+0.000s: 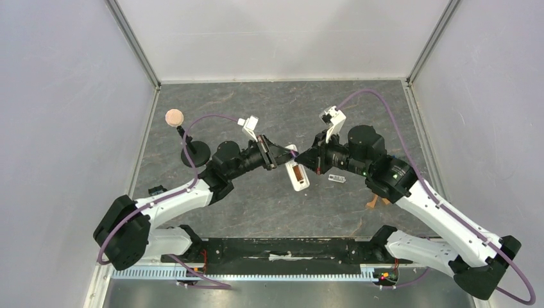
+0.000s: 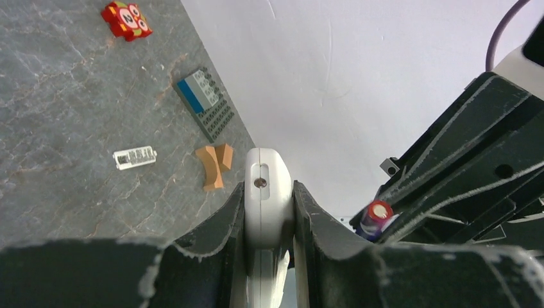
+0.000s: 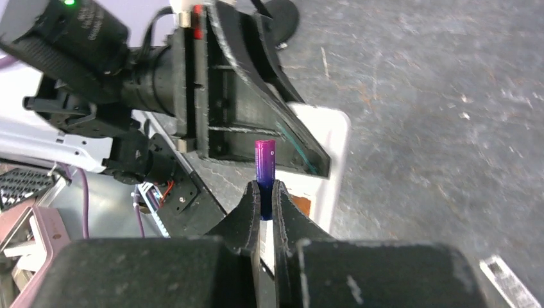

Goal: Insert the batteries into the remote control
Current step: Load the battery into the remote control.

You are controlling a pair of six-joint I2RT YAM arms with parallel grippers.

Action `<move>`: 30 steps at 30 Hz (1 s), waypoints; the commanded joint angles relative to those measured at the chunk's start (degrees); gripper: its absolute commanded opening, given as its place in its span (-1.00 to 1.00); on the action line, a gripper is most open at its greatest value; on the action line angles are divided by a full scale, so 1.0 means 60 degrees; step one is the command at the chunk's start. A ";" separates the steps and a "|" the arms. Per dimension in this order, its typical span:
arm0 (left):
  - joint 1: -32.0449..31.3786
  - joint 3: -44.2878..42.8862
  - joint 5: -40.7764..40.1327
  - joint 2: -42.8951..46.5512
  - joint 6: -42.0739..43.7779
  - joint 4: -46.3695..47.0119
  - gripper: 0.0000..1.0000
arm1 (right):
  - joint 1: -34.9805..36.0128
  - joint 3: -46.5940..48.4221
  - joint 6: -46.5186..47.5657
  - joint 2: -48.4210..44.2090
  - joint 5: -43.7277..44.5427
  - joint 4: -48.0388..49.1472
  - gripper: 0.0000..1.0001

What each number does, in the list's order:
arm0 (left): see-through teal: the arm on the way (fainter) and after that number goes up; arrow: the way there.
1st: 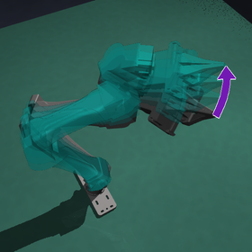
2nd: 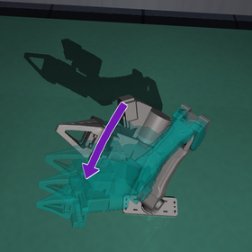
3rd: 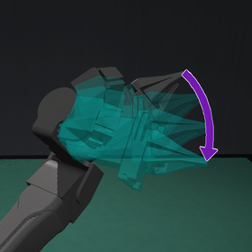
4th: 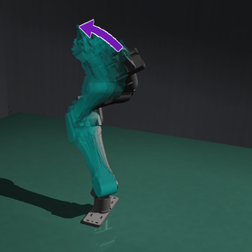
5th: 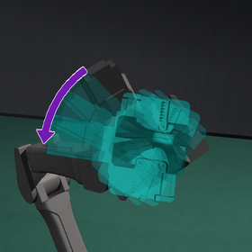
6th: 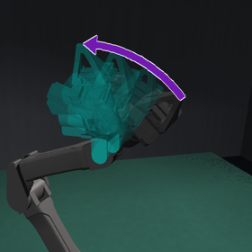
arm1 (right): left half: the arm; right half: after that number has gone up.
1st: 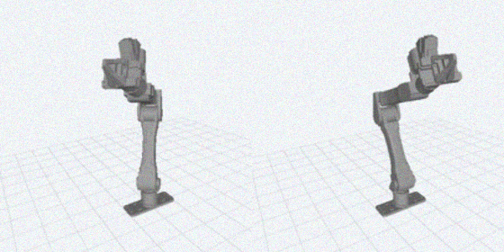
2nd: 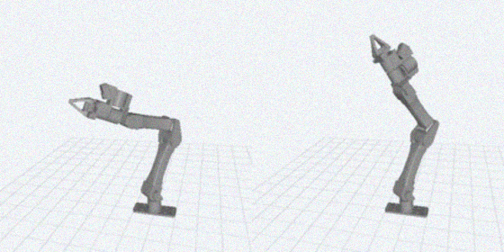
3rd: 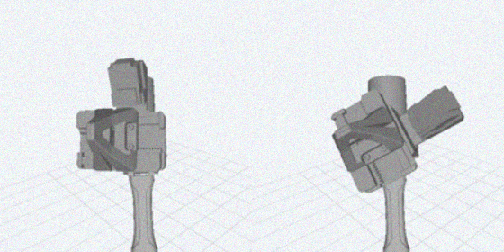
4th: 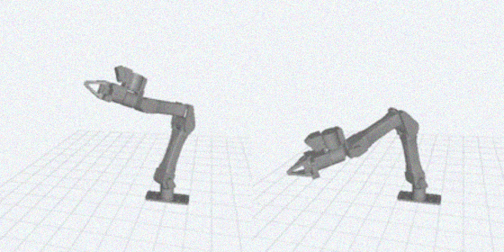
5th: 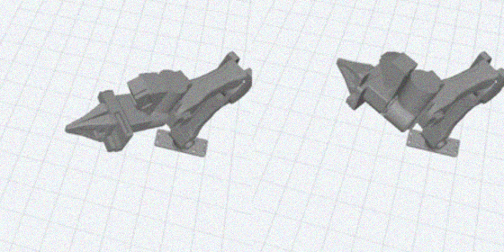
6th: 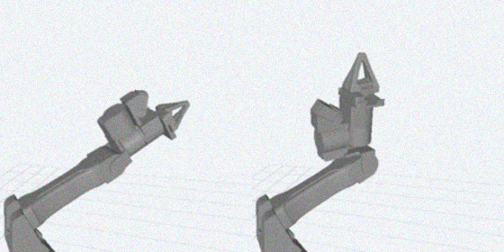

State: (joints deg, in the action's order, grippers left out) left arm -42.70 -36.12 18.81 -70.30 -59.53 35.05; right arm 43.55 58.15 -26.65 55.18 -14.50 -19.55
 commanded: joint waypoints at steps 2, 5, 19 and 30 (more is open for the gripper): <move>-0.0076 0.0105 -0.0849 -0.0043 -0.0354 0.1375 -0.96 | 0.0020 0.1255 -0.0534 0.0347 0.1608 -0.2408 -0.93; -0.0076 0.0160 -0.0860 -0.0187 -0.0266 0.1627 -0.96 | 0.0022 0.1487 -0.0468 0.0580 0.1693 -0.3149 -0.92; -0.0083 0.0314 -0.0864 -0.1313 -0.1043 0.3089 -0.96 | 0.0108 0.1478 0.0238 0.1021 0.1414 -0.3861 -0.86; -0.0179 0.0458 -0.0531 -0.1655 -0.1265 0.4450 -0.96 | 0.0131 0.1514 0.0096 0.1354 0.1126 -0.3689 -0.86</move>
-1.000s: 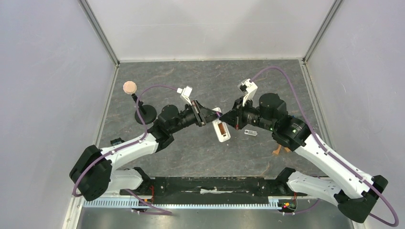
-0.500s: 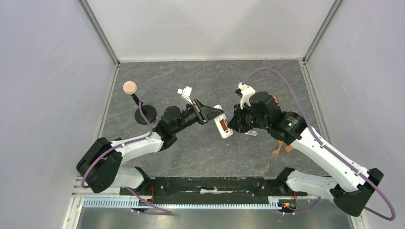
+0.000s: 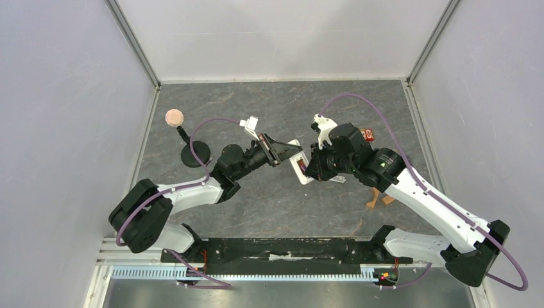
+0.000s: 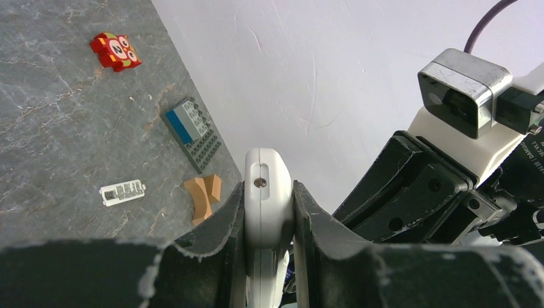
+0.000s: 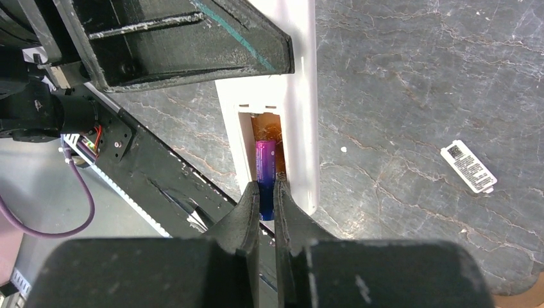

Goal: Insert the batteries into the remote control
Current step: Load the battery into the remote control.

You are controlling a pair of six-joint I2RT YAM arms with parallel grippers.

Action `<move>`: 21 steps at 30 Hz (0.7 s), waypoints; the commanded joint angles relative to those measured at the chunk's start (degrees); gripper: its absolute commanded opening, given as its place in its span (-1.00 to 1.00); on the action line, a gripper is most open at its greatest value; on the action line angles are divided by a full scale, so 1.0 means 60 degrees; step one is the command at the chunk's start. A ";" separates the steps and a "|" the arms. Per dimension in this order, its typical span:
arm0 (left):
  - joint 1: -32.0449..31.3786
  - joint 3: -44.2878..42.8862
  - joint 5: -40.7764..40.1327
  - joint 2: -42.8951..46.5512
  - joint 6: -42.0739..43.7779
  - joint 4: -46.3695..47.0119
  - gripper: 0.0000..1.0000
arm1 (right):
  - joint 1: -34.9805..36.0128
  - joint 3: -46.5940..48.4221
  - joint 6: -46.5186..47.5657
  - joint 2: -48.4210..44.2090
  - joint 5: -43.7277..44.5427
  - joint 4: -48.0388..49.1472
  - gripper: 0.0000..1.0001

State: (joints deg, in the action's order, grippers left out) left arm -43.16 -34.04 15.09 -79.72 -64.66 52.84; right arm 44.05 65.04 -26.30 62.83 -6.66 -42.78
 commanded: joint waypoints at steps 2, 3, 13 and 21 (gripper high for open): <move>-0.0099 0.0194 0.0129 -0.0148 -0.0527 0.1837 -0.96 | 0.0051 0.0377 0.0009 0.0091 -0.0167 0.0195 -0.86; -0.0116 0.0256 0.0151 -0.0184 -0.0605 0.2018 -0.96 | 0.0055 0.0381 -0.0030 0.0091 -0.0165 0.0227 -0.86; -0.0385 0.0311 0.0191 -0.0258 -0.0640 0.3025 -0.96 | 0.0055 0.0456 -0.0142 0.0033 -0.0374 0.0451 -0.83; -0.0693 0.0185 -0.0750 -0.0093 -0.0656 0.2139 -0.96 | 0.0088 0.0405 -0.0108 -0.0070 -0.0324 0.0860 -0.83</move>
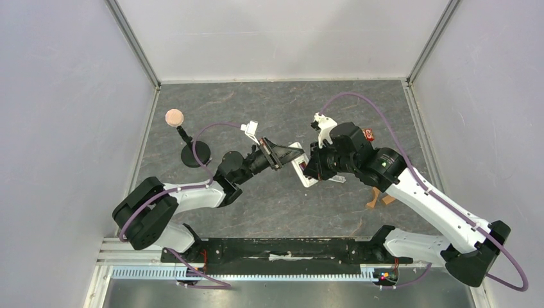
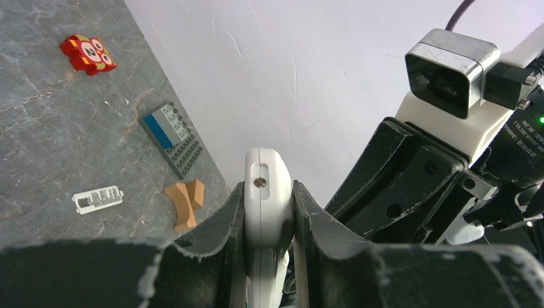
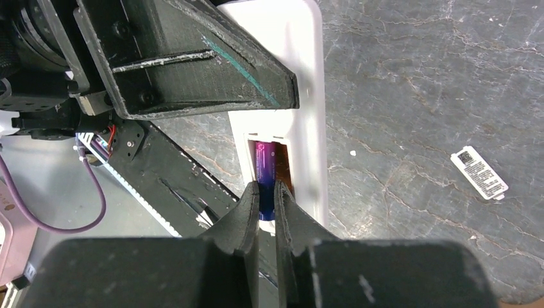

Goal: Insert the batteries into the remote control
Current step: Load the battery into the remote control.

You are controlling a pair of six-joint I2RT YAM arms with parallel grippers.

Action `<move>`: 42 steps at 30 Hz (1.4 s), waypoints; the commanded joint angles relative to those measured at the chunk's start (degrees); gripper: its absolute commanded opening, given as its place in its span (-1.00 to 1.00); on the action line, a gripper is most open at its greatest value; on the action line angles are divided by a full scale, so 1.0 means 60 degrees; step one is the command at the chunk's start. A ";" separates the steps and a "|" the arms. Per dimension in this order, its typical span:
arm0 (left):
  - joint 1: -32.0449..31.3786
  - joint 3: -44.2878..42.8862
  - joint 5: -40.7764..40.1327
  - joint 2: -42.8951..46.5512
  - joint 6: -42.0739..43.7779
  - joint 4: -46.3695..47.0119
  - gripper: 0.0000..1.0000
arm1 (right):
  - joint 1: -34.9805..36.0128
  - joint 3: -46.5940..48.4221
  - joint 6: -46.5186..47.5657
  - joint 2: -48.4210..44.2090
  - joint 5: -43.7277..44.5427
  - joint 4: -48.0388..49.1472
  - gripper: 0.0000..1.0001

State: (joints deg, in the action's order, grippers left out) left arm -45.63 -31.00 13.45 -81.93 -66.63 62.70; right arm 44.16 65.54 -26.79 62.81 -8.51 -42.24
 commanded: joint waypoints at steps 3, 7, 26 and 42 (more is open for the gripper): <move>-0.0390 -0.0329 -0.0699 0.0301 -0.0359 0.0491 -0.96 | 0.0103 0.0343 0.0010 0.0034 0.0075 0.0662 -0.83; -0.0406 -0.0354 -0.0851 0.0332 -0.0572 0.0511 -0.96 | 0.0121 0.0240 -0.0003 0.0047 0.0138 0.0628 -0.81; -0.0467 0.0054 -0.1329 0.0164 -0.1931 0.1768 -0.96 | 0.0123 0.0358 -0.0069 0.0152 0.0331 0.0534 -0.67; -0.0466 0.0194 -0.1639 0.0185 -0.1784 0.1609 -0.96 | 0.0129 0.0803 -0.0156 0.0096 0.0589 0.0239 -0.47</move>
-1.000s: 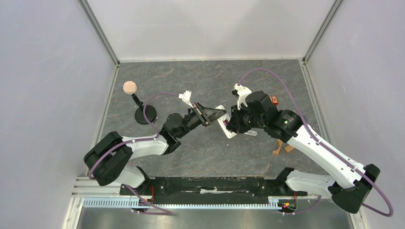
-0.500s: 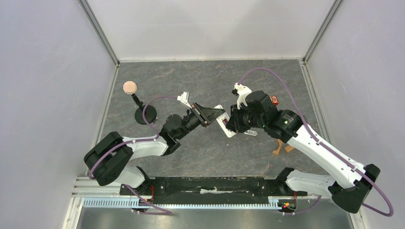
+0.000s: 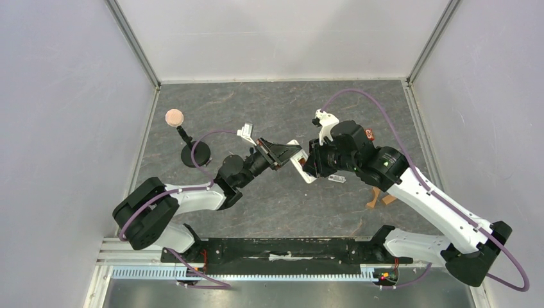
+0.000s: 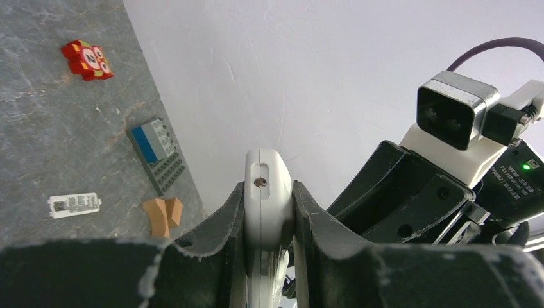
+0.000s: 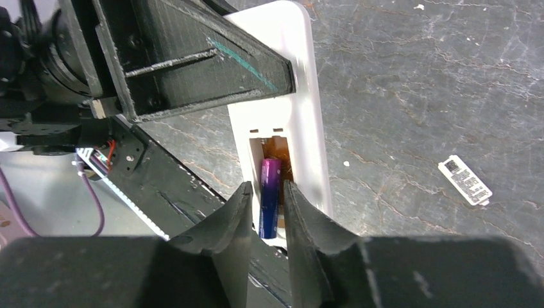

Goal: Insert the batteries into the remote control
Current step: Load the battery into the remote control.

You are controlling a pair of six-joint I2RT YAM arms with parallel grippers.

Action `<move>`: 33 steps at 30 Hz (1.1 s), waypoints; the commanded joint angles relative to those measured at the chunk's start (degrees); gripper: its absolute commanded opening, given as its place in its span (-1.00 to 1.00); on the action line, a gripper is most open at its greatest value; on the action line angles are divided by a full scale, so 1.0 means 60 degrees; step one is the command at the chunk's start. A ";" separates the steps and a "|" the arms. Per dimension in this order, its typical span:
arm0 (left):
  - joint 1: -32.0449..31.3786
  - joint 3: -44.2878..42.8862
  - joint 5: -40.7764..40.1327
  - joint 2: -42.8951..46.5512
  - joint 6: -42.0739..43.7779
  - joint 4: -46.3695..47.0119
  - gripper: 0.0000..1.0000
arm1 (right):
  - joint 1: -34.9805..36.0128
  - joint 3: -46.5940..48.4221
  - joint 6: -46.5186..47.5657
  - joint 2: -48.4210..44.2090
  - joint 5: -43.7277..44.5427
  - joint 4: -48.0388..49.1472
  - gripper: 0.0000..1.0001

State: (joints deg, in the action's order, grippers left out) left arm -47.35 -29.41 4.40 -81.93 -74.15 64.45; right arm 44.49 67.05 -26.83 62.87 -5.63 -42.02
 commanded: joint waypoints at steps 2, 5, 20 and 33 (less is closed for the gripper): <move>-0.0179 -0.0028 -0.0180 0.0188 -0.0564 0.1357 -0.96 | 0.0068 0.0692 -0.0237 0.0071 0.0088 0.0210 -0.36; -0.0179 0.0012 -0.0261 0.0207 -0.0720 0.1441 -0.96 | 0.0070 0.0861 -0.0407 0.0054 0.0053 0.0265 -0.25; -0.0274 0.0251 -0.1291 0.0264 -0.2171 0.2013 -0.96 | 0.0062 0.1644 -0.1337 -0.0561 0.0761 0.0531 0.03; -0.0570 -0.0062 -0.2865 0.1246 -0.3146 0.1674 -0.96 | 0.0062 0.1768 -0.1916 -0.1433 0.1675 0.0818 0.33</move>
State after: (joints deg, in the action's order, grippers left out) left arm -50.13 -27.35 -8.78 -77.62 -90.17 72.53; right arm 44.88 75.44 -36.53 55.68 1.45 -39.79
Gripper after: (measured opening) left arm 0.310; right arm 0.657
